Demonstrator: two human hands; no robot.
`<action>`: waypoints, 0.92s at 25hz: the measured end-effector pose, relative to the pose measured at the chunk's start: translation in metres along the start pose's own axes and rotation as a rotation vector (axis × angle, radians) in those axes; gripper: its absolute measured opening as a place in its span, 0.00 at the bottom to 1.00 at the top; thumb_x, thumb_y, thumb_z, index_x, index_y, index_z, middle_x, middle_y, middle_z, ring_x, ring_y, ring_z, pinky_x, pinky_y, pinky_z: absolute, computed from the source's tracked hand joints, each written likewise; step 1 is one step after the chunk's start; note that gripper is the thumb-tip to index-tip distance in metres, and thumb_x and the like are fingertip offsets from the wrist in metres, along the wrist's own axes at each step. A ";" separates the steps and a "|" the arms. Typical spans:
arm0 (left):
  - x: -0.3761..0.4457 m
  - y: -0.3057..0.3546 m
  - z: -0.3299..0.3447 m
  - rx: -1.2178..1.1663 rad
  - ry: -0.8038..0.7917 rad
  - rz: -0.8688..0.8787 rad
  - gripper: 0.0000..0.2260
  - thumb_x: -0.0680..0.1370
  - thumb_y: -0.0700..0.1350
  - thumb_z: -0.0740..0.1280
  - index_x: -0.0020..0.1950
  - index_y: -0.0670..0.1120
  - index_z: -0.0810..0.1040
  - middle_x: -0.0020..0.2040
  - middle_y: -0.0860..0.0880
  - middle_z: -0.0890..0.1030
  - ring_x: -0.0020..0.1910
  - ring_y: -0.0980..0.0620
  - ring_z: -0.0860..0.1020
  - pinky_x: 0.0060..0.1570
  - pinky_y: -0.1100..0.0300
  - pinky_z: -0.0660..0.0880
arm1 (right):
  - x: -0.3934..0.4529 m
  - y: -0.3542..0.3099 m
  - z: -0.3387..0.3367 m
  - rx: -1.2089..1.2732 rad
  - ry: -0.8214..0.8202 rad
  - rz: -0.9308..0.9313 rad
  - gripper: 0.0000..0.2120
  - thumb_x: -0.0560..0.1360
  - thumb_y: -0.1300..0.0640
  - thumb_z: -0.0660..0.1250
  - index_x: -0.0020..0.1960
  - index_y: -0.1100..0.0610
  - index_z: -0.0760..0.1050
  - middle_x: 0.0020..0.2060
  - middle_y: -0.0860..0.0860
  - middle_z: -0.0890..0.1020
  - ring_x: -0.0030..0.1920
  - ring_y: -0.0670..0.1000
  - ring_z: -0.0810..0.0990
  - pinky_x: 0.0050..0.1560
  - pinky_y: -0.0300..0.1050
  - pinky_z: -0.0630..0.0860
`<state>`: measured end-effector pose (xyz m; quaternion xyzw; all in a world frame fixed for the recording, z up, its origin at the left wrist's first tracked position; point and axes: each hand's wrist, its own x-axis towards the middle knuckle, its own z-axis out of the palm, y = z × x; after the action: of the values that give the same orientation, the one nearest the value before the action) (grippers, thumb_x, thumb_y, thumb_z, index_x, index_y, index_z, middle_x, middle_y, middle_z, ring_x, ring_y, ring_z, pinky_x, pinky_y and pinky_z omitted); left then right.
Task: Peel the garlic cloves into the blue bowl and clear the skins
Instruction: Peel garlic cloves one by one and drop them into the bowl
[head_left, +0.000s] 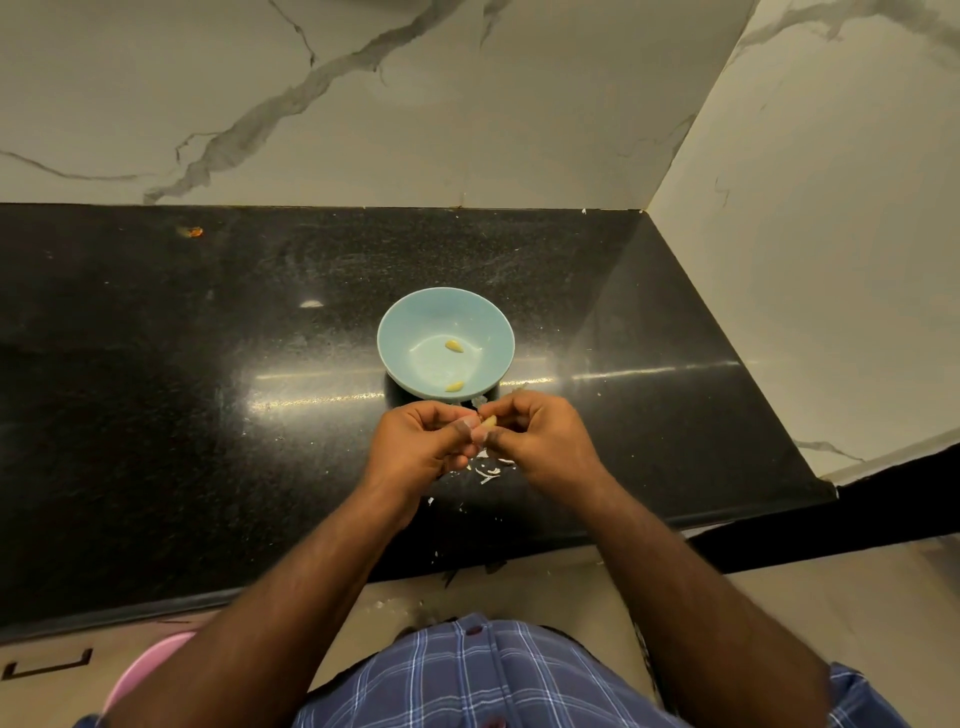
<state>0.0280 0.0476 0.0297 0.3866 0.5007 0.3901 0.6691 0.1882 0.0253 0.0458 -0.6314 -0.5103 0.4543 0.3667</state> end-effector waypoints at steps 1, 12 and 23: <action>0.001 0.000 0.000 0.075 0.027 0.033 0.04 0.76 0.40 0.74 0.44 0.40 0.84 0.33 0.45 0.84 0.30 0.54 0.79 0.30 0.63 0.75 | 0.000 0.002 -0.001 0.047 0.037 0.017 0.08 0.72 0.65 0.77 0.49 0.57 0.83 0.42 0.55 0.87 0.43 0.52 0.87 0.50 0.52 0.84; -0.005 -0.003 -0.002 0.757 0.016 0.324 0.08 0.77 0.42 0.74 0.53 0.54 0.86 0.40 0.63 0.83 0.43 0.68 0.81 0.41 0.74 0.74 | -0.005 0.001 -0.018 0.088 0.056 0.007 0.07 0.74 0.66 0.75 0.50 0.58 0.84 0.42 0.56 0.87 0.45 0.54 0.87 0.49 0.48 0.85; -0.011 -0.002 -0.001 0.718 0.000 0.311 0.10 0.83 0.51 0.65 0.62 0.60 0.81 0.45 0.60 0.86 0.44 0.62 0.83 0.46 0.64 0.77 | -0.012 -0.003 -0.017 0.155 0.039 0.039 0.06 0.71 0.66 0.77 0.45 0.58 0.84 0.35 0.51 0.86 0.36 0.45 0.83 0.39 0.37 0.78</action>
<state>0.0248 0.0369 0.0316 0.6673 0.5407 0.2867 0.4245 0.2023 0.0146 0.0560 -0.6197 -0.4540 0.4872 0.4152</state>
